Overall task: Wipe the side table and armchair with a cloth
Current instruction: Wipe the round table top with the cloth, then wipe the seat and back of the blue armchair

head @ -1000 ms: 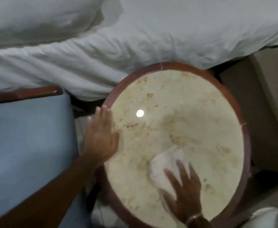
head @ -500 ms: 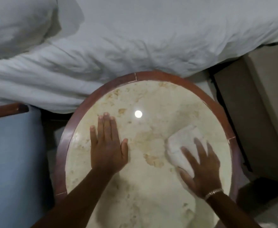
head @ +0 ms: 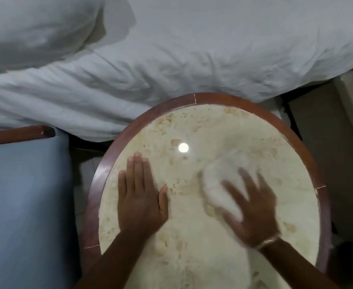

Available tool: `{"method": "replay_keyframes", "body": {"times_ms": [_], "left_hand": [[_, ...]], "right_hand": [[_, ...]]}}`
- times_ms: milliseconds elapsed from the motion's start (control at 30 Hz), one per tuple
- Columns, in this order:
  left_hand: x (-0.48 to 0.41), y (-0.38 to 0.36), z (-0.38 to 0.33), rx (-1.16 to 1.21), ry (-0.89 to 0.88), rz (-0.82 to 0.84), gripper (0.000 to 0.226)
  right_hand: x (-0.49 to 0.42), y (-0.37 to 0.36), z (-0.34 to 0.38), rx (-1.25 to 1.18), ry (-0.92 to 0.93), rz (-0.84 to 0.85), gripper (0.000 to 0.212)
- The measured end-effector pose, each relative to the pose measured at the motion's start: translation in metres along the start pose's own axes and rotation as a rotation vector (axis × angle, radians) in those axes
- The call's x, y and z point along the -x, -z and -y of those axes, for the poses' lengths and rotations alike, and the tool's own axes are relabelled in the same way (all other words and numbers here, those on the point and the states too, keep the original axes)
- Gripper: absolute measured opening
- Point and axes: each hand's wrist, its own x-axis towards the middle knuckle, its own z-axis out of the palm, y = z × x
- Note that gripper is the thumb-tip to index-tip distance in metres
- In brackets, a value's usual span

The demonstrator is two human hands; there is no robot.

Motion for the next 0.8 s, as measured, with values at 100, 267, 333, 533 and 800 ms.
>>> {"method": "replay_keyframes", "body": {"times_ms": [100,267,333,533,800], "left_hand": [[-0.001,-0.002,0.002,-0.011,0.005,0.008,0.082],[0.0,0.0,0.001,-0.004,0.031,0.017,0.081],[0.0,0.002,-0.001,0.004,0.022,0.009,0.078],[0.001,0.01,0.002,0.047,-0.001,0.04,0.077],[0.026,0.027,0.042,0.097,-0.054,0.176,0.083]], "right_hand": [[-0.001,0.017,-0.05,-0.003,-0.331,0.011,0.072],[-0.076,0.001,0.028,-0.016,-0.602,-0.111,0.069],[-0.018,-0.017,0.079,0.025,-0.327,-0.089,0.069],[0.133,-0.004,0.032,0.044,-0.289,0.012,0.069],[0.126,-0.021,0.18,-0.004,-0.881,0.021,0.075]]}}
